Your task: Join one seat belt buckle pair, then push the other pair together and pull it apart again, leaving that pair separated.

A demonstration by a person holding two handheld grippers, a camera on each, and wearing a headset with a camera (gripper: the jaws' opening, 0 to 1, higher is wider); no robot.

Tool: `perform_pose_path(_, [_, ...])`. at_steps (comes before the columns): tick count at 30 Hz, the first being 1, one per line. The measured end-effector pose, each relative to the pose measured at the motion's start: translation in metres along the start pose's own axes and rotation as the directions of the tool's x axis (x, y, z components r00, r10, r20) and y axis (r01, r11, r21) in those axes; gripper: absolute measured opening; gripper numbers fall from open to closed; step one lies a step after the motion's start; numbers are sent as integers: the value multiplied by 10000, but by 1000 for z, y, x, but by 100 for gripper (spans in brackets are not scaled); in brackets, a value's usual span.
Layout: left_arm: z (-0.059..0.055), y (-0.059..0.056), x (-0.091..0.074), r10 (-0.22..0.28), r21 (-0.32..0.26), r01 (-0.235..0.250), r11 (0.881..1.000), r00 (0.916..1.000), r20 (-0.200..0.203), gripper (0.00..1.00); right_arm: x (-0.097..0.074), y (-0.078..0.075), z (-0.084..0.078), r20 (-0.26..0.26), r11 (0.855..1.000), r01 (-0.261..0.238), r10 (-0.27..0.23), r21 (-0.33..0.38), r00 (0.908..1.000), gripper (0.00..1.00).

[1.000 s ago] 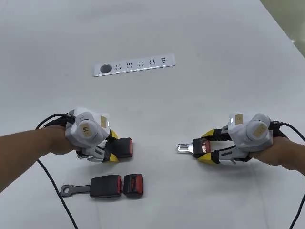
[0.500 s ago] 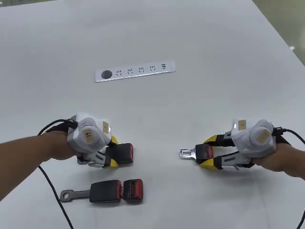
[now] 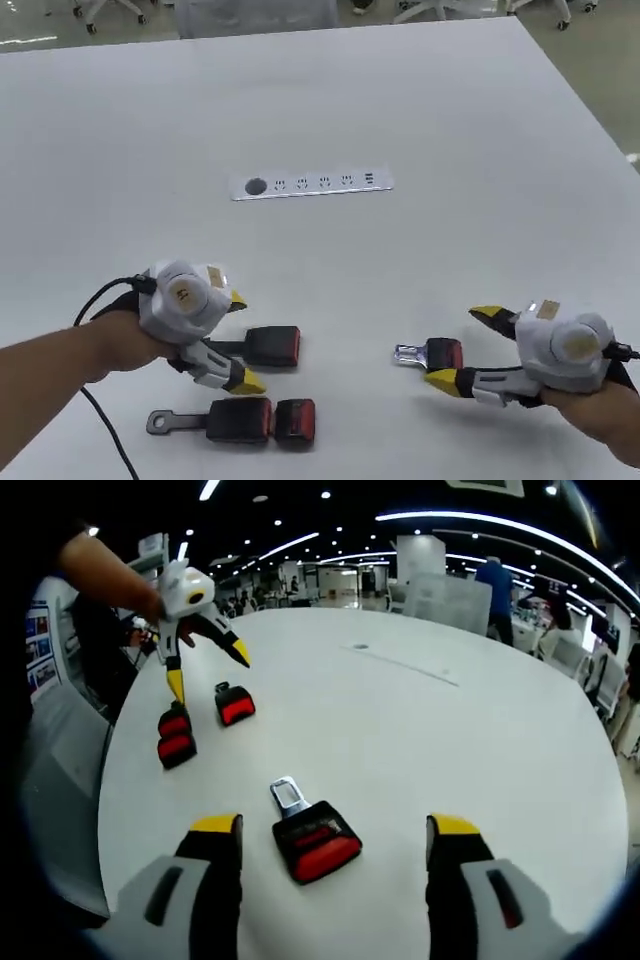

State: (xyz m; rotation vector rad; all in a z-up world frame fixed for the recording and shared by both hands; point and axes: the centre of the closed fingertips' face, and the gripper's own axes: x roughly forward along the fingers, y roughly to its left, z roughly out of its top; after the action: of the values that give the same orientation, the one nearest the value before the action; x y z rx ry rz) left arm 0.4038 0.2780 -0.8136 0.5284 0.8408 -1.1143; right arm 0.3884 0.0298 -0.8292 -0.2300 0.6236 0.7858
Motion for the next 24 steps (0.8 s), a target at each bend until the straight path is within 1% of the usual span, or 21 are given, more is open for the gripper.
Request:
perform_pose_path(2, [3, 0, -10, 268, -557, -240, 9982, 9983, 511, 83, -4, 3, 4, 128, 9995, 201, -204, 259, 9997, 78])
perform_pose_path(4, [3, 2, -20, 669, -879, -592, 9944, 9939, 877, 86, -8, 7, 9, 299, 9986, 397, -407, 340, 9987, 80])
perform_pose_path(5, [3, 2, -24, 814, -1018, -709, 9923, 9913, 1030, 87, -9, 10, 11, 346, 9986, 405, -417, 352, 9985, 80])
perform_pose_path(7, [2, -3, -35, 952, -1441, -767, 9866, 9875, 1256, 89, -13, 18, 17, 457, 9982, 473, -490, 373, 9978, 81])
perform_pose_path(8, [2, -4, -39, 1052, -1441, -858, 9858, 9856, 1323, 90, -14, 22, 19, 494, 9981, 488, -507, 381, 9975, 82])
perform_pose_path(9, [2, -6, -47, 1215, -1379, -1011, 9853, 9814, 1486, 91, -16, 28, 23, 583, 9980, 528, -547, 340, 9968, 83])
perform_pose_path(10, [3, -10, -51, 1244, -1386, -1028, 9850, 9797, 1573, 91, -17, 31, 25, 623, 9982, 530, -546, 282, 9966, 83])
perform_pose_path(11, [3, -13, -57, 1330, -1450, -1080, 9835, 9755, 1750, 91, -18, 38, 28, 670, 9987, 510, -513, 59, 9964, 83])
perform_pose_path(12, [3, -15, -62, 1413, -1506, -1136, 9820, 9718, 1886, 91, -19, 39, 29, 650, 9986, 532, -530, -19, 9965, 84])
perform_pose_path(13, [3, -17, -66, 1480, -1528, -1180, 9812, 9681, 2024, 91, -21, 45, 31, 626, 9985, 546, -539, -82, 9966, 84])
perform_pose_path(14, [4, -20, -73, 1566, -1535, -1241, 9803, 9622, 2226, 91, -22, 48, 33, 664, 9985, 540, -539, 2, 9963, 85])
perform_pose_path(15, [2, -23, -78, 1612, -1566, -1268, 9795, 9595, 2311, 92, -26, 53, 39, 896, 9985, 522, -535, 168, 9945, 86])
perform_pose_path(17, [-1, -28, -87, 1686, -1562, -1331, 9787, 9555, 2422, 93, -33, 61, 46, 1160, 9979, 635, -646, 127, 9911, 87])
perform_pose_path(19, [-7, -32, -98, 1813, -1618, -1429, 9764, 9497, 2552, 93, -38, 69, 49, 1211, 9979, 633, -646, 148, 9905, 88])
perform_pose_path(20, [-10, -33, -104, 1957, -1767, -1519, 9725, 9441, 2653, 93, -40, 75, 51, 1291, 9985, 550, -552, 56, 9901, 88])
perform_pose_path(21, [-12, -34, -108, 2043, -1897, -1553, 9695, 9395, 2751, 93, -42, 81, 52, 1259, 9986, 481, -451, -208, 9910, 89])
perform_pose_path(22, [-15, -36, -113, 2178, -2063, -1630, 9648, 9350, 2800, 93, -44, 84, 51, 1190, 9985, 444, -404, -312, 9921, 89])
perform_pose_path(23, [-18, -37, -117, 2240, -2147, -1659, 9625, 9322, 2842, 92, -46, 88, 52, 1169, 9985, 419, -374, -359, 9924, 89])
perform_pose_path(24, [-22, -38, -121, 2294, -2218, -1678, 9605, 9288, 2910, 93, -49, 92, 54, 1185, 9985, 386, -337, -394, 9924, 90])
